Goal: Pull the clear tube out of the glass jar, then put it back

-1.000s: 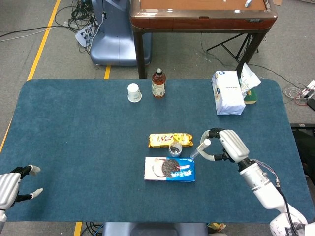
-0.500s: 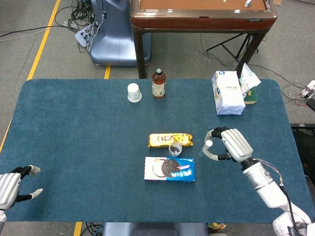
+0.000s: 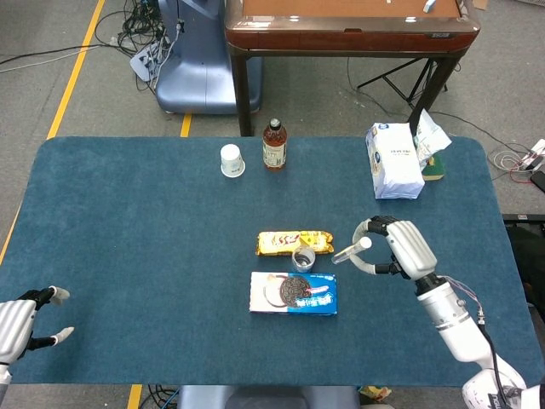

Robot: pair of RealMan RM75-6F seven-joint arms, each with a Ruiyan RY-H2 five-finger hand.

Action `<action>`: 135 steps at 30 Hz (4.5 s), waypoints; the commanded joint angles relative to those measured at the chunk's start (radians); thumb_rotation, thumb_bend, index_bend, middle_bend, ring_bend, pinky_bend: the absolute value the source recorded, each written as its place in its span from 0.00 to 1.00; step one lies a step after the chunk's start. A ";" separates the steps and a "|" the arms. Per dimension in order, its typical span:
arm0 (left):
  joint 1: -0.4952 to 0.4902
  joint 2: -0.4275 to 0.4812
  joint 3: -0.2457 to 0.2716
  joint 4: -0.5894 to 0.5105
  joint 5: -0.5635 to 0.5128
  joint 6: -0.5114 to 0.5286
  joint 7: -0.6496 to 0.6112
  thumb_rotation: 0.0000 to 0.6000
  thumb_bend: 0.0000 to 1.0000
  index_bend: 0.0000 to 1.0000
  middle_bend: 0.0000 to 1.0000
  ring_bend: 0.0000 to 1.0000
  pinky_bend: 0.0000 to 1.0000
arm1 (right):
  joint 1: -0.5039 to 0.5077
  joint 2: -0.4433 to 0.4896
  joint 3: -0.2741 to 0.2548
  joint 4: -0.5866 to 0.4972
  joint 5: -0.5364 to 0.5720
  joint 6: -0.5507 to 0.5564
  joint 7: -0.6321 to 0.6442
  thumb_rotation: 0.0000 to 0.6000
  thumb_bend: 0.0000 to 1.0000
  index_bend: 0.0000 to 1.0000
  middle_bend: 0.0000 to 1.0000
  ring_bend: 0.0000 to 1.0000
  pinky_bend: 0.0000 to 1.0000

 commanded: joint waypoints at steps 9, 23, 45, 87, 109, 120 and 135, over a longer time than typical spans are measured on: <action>-0.001 -0.002 0.000 -0.001 -0.001 -0.002 0.006 1.00 0.14 0.39 0.46 0.39 0.60 | -0.012 -0.007 -0.017 0.039 -0.015 -0.008 -0.013 1.00 0.52 0.67 0.55 0.40 0.37; -0.001 0.000 0.000 -0.001 0.000 -0.001 0.001 1.00 0.14 0.39 0.46 0.39 0.60 | 0.002 -0.054 0.014 0.030 -0.027 0.023 0.012 1.00 0.52 0.67 0.55 0.40 0.37; 0.003 0.006 -0.001 0.003 0.001 0.006 -0.020 1.00 0.14 0.39 0.46 0.39 0.60 | 0.099 -0.195 0.082 0.090 0.010 -0.009 -0.024 1.00 0.52 0.67 0.55 0.40 0.37; 0.017 0.024 -0.003 0.003 0.011 0.031 -0.060 1.00 0.14 0.39 0.46 0.39 0.60 | 0.124 -0.405 0.014 0.337 0.058 -0.087 0.029 1.00 0.52 0.67 0.44 0.26 0.26; 0.023 0.031 -0.007 0.002 0.010 0.042 -0.072 1.00 0.14 0.39 0.46 0.39 0.60 | 0.133 -0.441 0.007 0.392 0.065 -0.120 0.012 1.00 0.44 0.67 0.37 0.20 0.24; 0.023 0.031 -0.007 0.001 0.012 0.043 -0.071 1.00 0.14 0.39 0.46 0.39 0.60 | 0.136 -0.435 0.003 0.384 0.072 -0.140 -0.008 1.00 0.35 0.60 0.33 0.17 0.22; 0.024 0.031 -0.007 0.000 0.013 0.042 -0.064 1.00 0.14 0.39 0.46 0.39 0.60 | 0.132 -0.419 0.008 0.363 0.060 -0.128 0.000 1.00 0.08 0.37 0.30 0.15 0.21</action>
